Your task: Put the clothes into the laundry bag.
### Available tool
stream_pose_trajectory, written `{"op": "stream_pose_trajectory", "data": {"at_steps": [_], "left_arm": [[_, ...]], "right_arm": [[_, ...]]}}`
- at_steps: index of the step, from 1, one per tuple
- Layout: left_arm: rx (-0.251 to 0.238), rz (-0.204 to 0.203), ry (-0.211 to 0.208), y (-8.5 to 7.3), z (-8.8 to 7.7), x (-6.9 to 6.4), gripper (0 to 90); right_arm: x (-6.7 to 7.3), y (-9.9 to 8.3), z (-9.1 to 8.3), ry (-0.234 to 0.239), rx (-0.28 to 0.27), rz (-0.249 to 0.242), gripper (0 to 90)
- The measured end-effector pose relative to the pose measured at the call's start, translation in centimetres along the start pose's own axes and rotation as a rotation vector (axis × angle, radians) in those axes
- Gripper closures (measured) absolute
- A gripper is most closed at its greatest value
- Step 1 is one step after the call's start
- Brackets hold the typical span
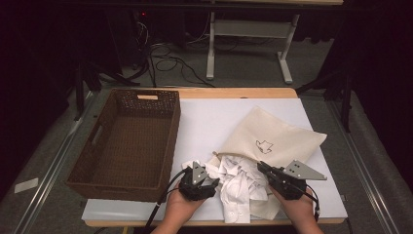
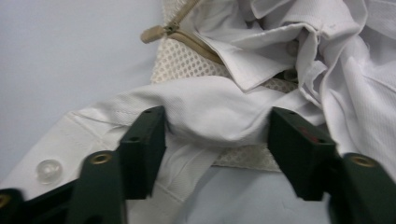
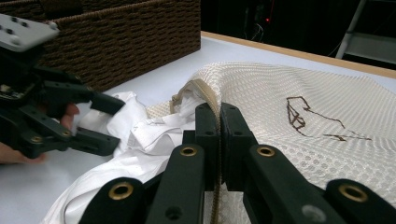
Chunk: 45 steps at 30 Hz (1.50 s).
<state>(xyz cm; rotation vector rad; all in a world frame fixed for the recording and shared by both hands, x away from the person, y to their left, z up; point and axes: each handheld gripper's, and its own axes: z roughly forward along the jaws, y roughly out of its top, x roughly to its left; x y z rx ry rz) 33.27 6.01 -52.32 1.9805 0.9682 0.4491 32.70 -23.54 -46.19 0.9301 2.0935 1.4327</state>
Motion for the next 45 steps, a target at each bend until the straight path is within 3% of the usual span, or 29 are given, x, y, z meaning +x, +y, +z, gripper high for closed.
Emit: {"op": "stream_pose_trajectory", "data": {"at_steps": [4,8,11,16,18,22,26,29,31,34,40,45], "left_arm": [[-0.002,-0.024,-0.033,0.0,0.1,0.3,67.6],[-0.011,-0.004,-0.059,0.0,-0.1,0.1,82.2],[-0.040,0.008,-0.068,0.3,-0.5,-0.4,85.0],[-0.127,0.025,-0.093,2.0,-1.7,-1.5,85.2],[-0.140,0.055,-0.102,2.7,-1.5,-2.5,85.2],[-0.167,0.026,-0.141,3.9,0.0,-3.9,85.3],[-0.134,-0.002,-0.181,4.0,2.3,-5.0,85.4],[-0.074,-0.014,-0.185,3.6,4.3,-5.0,85.4],[-0.079,-0.021,-0.181,3.6,4.6,-4.9,84.5],[-0.081,-0.010,-0.173,3.7,3.8,-4.6,74.0],[-0.145,0.004,-0.194,3.3,-0.4,-3.7,55.1],[-0.165,0.030,-0.156,2.9,-2.8,-2.9,46.4]], "right_arm": [[0.0,0.0,0.1,-0.001,0.002,0.004,88.9],[0.1,-0.1,0.2,0.000,0.006,-0.005,88.9],[0.1,-0.1,0.2,-0.003,0.007,-0.004,88.9],[0.2,-0.1,0.3,-0.003,0.008,-0.002,88.9],[0.2,0.0,0.3,-0.005,0.006,-0.004,88.9],[0.2,0.0,0.3,-0.008,0.004,0.000,88.9],[0.2,0.0,0.2,-0.008,0.002,-0.001,88.9],[0.1,-0.1,0.3,-0.004,0.006,-0.001,88.9],[0.1,-0.1,0.3,-0.006,0.007,-0.003,88.9],[0.0,-0.1,0.2,-0.002,0.002,-0.006,88.8],[0.1,-0.2,0.5,0.000,0.014,-0.012,88.7],[0.1,-0.2,0.3,-0.004,0.011,-0.018,88.6]]}}
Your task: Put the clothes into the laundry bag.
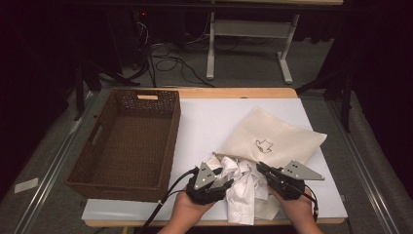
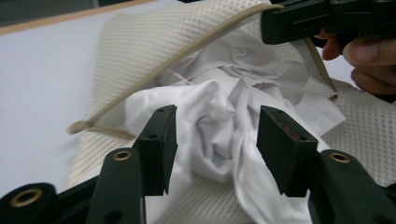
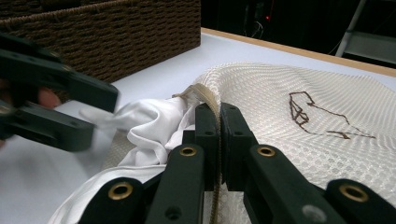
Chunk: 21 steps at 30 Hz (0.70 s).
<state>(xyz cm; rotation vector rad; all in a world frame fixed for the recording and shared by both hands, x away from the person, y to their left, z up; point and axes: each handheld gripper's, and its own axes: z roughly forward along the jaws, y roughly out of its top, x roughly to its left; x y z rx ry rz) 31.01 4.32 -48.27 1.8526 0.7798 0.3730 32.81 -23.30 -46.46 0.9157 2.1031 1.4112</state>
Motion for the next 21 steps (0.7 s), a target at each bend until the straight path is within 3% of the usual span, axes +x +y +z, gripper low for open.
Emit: {"op": "stream_pose_trajectory", "data": {"at_steps": [1,2,5,8,11,12,15,17,19,21], "left_arm": [[-0.012,-0.007,0.036,-0.2,-0.9,0.4,43.4],[-0.021,-0.023,0.039,-0.5,-1.2,0.6,42.1],[-0.005,-0.101,-0.045,-2.0,-1.4,0.7,43.9],[0.101,-0.040,-0.090,-3.1,0.3,-0.9,36.6],[0.190,-0.036,-0.123,-3.9,1.9,-2.1,33.5],[0.208,-0.031,-0.125,-4.0,2.2,-2.3,37.5],[0.197,-0.025,-0.159,-3.9,2.4,-2.8,63.2],[0.190,-0.007,-0.156,-4.0,2.4,-3.2,77.4],[0.175,0.006,-0.149,-3.7,2.2,-3.3,83.4],[0.121,0.033,-0.105,-2.9,1.5,-3.0,84.3]], "right_arm": [[0.0,0.0,0.0,0.000,0.000,0.002,88.7],[0.0,0.0,0.0,0.000,0.000,0.003,88.6],[0.0,0.0,0.0,-0.002,-0.001,0.001,88.6],[0.0,0.0,0.0,-0.001,0.000,0.001,88.6],[0.1,0.0,0.0,-0.003,-0.001,-0.002,88.5],[0.1,0.0,-0.1,-0.003,-0.001,-0.002,88.5],[0.1,-0.1,0.0,0.001,-0.002,-0.002,88.5],[0.1,-0.1,0.0,0.002,0.000,-0.002,88.6],[0.1,0.0,0.0,0.002,-0.001,-0.003,88.6],[0.1,0.0,-0.1,0.001,0.000,-0.002,88.6]]}}
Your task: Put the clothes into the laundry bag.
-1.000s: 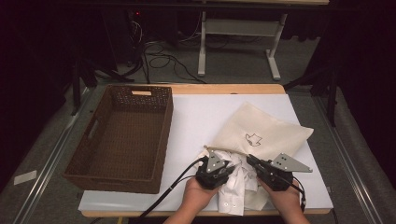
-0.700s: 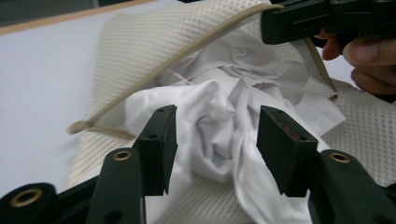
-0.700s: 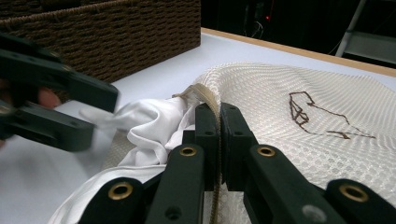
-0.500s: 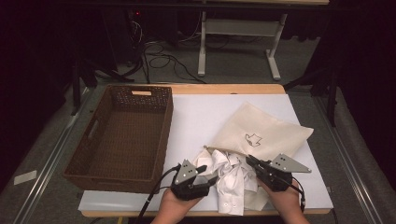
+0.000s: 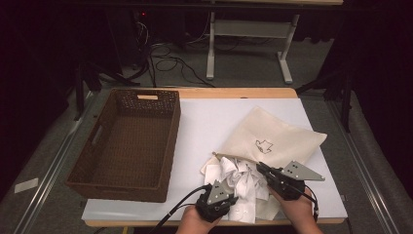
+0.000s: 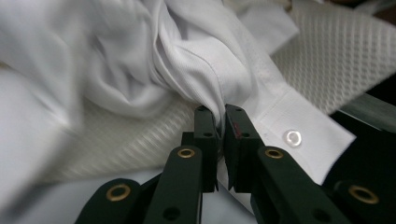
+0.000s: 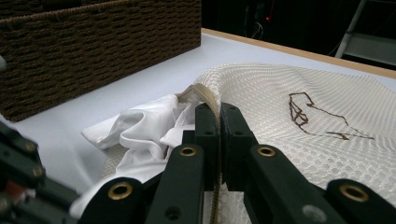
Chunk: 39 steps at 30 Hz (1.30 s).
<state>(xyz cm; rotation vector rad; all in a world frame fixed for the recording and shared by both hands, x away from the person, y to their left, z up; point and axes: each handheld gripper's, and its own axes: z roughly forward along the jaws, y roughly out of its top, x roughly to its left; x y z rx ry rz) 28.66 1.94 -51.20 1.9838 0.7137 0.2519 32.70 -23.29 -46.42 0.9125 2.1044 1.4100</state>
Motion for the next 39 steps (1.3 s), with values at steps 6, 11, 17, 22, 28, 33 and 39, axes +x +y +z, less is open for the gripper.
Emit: {"op": "stream_pose_trajectory", "data": {"at_steps": [6,11,17,22,28,33,39], "left_arm": [[-0.107,0.035,0.153,2.3,-2.6,1.9,85.0],[-0.026,0.033,0.300,0.9,-1.7,4.0,83.9],[-0.034,-0.068,0.280,0.0,-2.1,5.1,60.4],[0.010,-0.125,0.222,-0.5,-2.2,5.5,34.2],[0.074,-0.215,0.209,-1.1,-1.0,6.4,16.8],[0.110,-0.227,0.143,-1.2,-0.7,6.3,25.2],[0.102,-0.227,0.117,-1.1,-1.1,5.4,49.8]], "right_arm": [[0.0,0.0,0.1,0.001,0.000,0.001,88.6],[0.1,0.0,0.2,-0.001,0.002,-0.002,88.6],[0.0,-0.1,0.1,-0.001,0.001,0.003,88.6],[0.0,-0.1,0.1,0.002,0.003,0.008,88.6],[0.0,-0.1,0.1,0.006,0.001,0.011,88.5],[0.0,-0.1,0.1,0.004,0.002,0.013,88.5],[0.0,0.0,0.0,0.005,0.000,0.016,88.5]]}}
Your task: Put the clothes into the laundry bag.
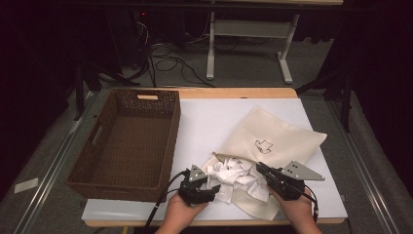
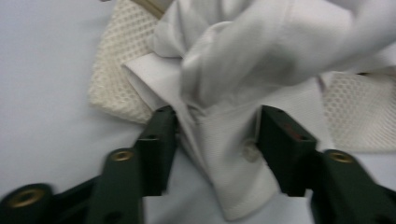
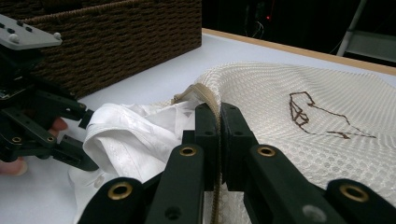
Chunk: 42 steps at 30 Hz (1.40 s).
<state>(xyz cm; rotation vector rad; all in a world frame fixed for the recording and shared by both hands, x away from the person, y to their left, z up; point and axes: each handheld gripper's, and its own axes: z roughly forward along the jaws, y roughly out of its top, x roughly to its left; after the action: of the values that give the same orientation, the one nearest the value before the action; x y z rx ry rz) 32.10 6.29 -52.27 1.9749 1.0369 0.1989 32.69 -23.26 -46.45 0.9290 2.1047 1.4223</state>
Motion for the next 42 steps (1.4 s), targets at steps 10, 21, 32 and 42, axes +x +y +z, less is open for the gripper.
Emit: {"op": "stream_pose_trajectory", "data": {"at_steps": [10,21,32,42], "left_arm": [[-0.040,0.059,-0.039,0.0,-0.4,-1.2,80.1],[-0.078,0.068,-0.085,0.3,-0.9,-1.9,82.0],[-0.126,0.054,-0.132,0.6,-1.2,-2.8,82.7],[-0.192,0.052,-0.133,1.3,-2.8,-2.8,82.9]], "right_arm": [[0.0,-0.1,0.0,-0.001,0.000,-0.004,88.5],[0.1,-0.1,0.1,0.000,-0.003,-0.005,88.6],[0.5,0.1,0.3,0.005,-0.012,-0.025,88.9],[1.5,0.8,0.2,0.038,-0.040,-0.032,88.9]]}}
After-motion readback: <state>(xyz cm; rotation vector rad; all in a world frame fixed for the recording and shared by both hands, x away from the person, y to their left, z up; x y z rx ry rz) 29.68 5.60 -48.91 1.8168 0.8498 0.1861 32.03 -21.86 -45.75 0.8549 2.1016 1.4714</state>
